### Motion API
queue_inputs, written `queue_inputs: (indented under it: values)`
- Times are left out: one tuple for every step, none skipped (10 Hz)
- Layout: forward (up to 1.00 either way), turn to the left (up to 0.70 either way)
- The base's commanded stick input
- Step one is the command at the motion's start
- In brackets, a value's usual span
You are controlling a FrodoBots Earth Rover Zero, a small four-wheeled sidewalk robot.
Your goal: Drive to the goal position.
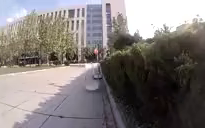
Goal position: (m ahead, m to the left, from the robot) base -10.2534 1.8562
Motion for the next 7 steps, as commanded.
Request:
queue_inputs:
  values:
    - [0.00,0.00]
    - [0.00,0.00]
    - [0.00,0.00]
    - [0.00,0.00]
    - [0.00,0.21]
    - [0.10,0.65]
    - [0.70,0.35]
